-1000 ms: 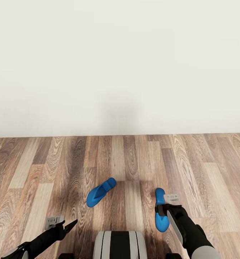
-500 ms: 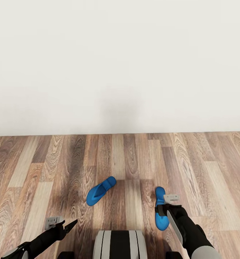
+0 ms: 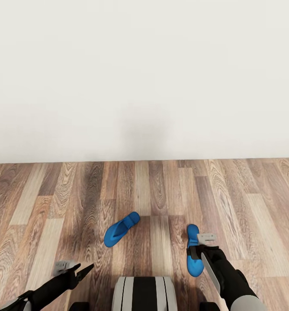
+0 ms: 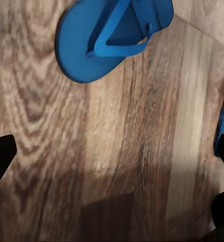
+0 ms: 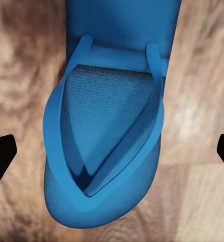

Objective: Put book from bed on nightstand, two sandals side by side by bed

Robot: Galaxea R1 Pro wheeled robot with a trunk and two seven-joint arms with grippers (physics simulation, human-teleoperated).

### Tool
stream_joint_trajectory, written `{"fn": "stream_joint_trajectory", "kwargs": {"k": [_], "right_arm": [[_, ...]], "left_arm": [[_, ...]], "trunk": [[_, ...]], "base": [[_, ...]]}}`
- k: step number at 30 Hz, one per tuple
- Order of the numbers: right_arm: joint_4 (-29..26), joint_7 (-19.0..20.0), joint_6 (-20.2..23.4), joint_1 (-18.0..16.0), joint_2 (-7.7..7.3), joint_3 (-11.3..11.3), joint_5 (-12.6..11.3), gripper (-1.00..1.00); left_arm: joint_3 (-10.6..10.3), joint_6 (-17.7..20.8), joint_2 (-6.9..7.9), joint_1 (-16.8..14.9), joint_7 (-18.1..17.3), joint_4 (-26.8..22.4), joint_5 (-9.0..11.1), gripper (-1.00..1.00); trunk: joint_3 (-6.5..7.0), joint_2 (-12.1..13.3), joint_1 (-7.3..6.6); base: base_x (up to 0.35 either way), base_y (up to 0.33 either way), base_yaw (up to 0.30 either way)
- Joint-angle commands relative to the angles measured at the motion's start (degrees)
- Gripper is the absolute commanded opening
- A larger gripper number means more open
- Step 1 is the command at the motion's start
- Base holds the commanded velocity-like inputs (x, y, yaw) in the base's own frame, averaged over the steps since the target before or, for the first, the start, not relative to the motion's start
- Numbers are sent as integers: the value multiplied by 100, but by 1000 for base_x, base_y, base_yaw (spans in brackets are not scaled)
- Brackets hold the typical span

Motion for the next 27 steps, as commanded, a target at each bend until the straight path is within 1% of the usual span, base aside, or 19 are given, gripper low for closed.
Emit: {"fn": "stream_joint_trajectory", "kwargs": {"k": [1,2,3,5,6,8,11,14,27], "right_arm": [[-7,-24,32,-1,-5,19,1,100],[-7,-24,32,-1,-5,19,1,100],[-7,-24,32,-1,-6,20,1,100],[-7,-24,31,-1,-6,20,1,100],[-7,-24,31,-1,-9,19,1,100],[-7,-24,31,-1,-7,22,1,100],[-7,-24,31,-1,-6,24,1,100],[-7,-24,31,-1,-3,21,1,100],[-7,-24,31,-1,3,26,5,100]], "left_arm": [[45,66,55,0,-403,1,49,100],[79,78,89,1,-612,1,54,100],[172,121,168,1,-1031,1,59,100],[296,176,248,2,-1397,1,58,100],[426,228,309,2,-1652,1,57,100],[623,290,375,3,-1925,1,52,100],[722,322,405,3,-2051,1,48,100],[762,335,417,1,-2098,1,47,100],[771,337,420,3,-2110,1,47,100]], "trunk": [[-3,-1,-1],[-3,-1,-1],[-3,-1,-1],[-3,-1,-1],[-3,-1,-1],[-3,-1,-1],[-3,-1,-1],[-3,-1,-1],[-3,-1,-1]], "base": [[0,0,0],[0,0,0],[0,0,0],[0,0,0],[0,0,0],[0,0,0],[0,0,0],[0,0,0],[0,0,0]]}}
